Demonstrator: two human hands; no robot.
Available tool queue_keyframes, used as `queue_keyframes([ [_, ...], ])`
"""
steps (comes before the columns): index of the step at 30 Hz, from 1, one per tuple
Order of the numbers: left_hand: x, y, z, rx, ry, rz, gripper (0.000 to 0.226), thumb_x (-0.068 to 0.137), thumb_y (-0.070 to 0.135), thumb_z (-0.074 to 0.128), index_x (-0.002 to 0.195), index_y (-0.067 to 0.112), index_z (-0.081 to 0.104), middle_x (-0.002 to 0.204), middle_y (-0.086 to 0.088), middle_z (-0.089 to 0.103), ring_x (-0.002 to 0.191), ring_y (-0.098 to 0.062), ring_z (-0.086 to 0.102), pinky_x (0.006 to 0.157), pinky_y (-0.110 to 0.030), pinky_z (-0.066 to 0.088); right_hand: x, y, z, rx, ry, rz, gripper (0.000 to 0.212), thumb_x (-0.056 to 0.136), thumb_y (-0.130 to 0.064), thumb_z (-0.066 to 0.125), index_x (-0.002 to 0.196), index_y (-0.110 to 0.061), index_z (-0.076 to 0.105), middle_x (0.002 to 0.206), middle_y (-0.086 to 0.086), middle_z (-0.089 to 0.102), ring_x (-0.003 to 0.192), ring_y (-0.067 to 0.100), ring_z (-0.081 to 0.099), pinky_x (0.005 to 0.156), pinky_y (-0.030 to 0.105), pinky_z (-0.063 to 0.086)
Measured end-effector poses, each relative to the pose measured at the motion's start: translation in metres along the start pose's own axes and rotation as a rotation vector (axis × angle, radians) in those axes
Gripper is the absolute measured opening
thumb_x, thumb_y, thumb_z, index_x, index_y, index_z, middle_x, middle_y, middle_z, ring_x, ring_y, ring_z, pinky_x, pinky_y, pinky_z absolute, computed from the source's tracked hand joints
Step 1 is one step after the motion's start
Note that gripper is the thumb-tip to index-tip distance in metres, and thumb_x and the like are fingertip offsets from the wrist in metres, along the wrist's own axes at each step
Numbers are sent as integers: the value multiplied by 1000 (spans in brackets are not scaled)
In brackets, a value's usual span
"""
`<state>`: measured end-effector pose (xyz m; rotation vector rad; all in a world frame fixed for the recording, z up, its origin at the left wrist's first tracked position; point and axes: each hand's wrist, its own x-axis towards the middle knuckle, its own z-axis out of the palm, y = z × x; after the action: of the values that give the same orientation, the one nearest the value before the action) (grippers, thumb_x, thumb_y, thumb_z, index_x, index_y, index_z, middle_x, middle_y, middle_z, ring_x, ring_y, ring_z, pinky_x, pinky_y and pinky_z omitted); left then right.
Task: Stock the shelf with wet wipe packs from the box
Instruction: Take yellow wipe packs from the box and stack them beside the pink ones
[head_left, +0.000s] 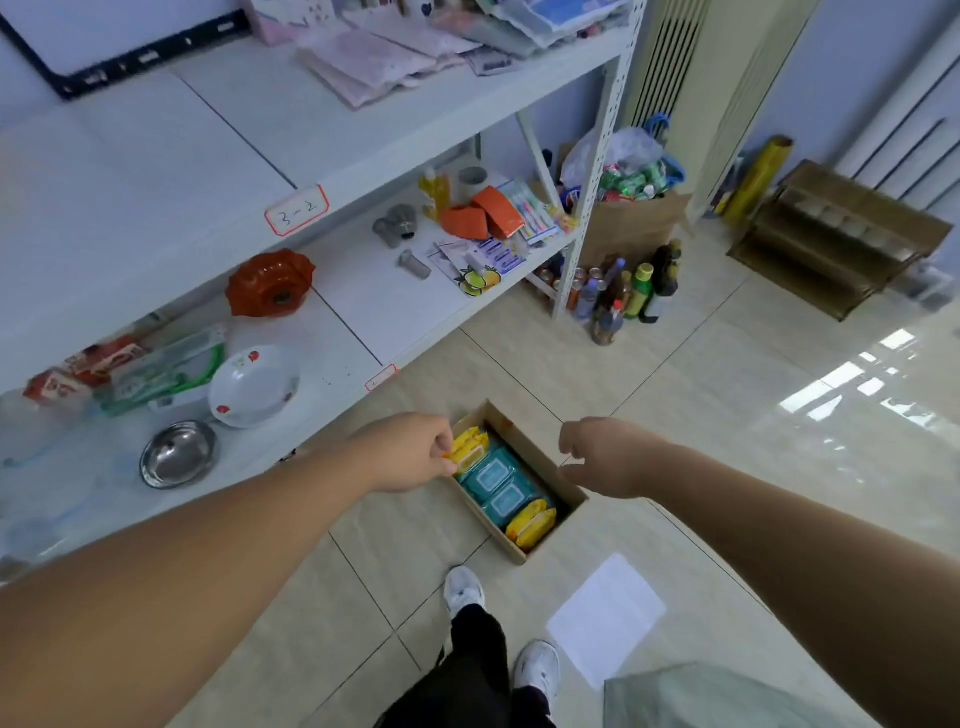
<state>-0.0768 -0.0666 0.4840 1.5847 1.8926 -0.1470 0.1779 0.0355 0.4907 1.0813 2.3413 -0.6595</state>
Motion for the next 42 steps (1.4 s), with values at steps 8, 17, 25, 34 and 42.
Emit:
queue_keyframes([
  [8,69,-17,0,-46,-112,-50,33,90,45,66,116,26,60,115,6,65,102,-13,62,93,-36,52,43,45,9,80,-94,151,39,94,-43,58,125,-19,56,125,1,62,116,24,56,94,35,48],
  [17,158,-63,28,-73,-210,-162,25,87,49,66,103,31,58,109,10,66,97,-11,62,90,-34,53,135,81,42,171,-223,219,32,94,-35,56,120,-17,58,118,2,65,112,25,59,92,35,51],
  [25,252,-99,122,-167,-297,-263,22,84,50,69,94,33,59,99,10,67,93,-13,64,90,-38,54,240,138,140,390,-279,320,24,90,-33,60,109,-18,63,109,3,67,101,24,62,81,33,51],
  [34,370,-139,252,-227,-340,-294,21,83,48,72,90,30,63,99,4,69,96,-18,66,90,-39,54,330,179,277,441,-369,378,23,94,-31,58,108,-12,62,108,8,67,101,30,63,89,41,54],
  [42,455,-180,323,-119,-303,-326,40,86,42,72,109,10,66,107,-9,70,102,-32,65,91,-43,54,399,196,359,380,-410,363,28,93,-35,62,117,-23,59,107,2,62,100,26,60,83,32,52],
])
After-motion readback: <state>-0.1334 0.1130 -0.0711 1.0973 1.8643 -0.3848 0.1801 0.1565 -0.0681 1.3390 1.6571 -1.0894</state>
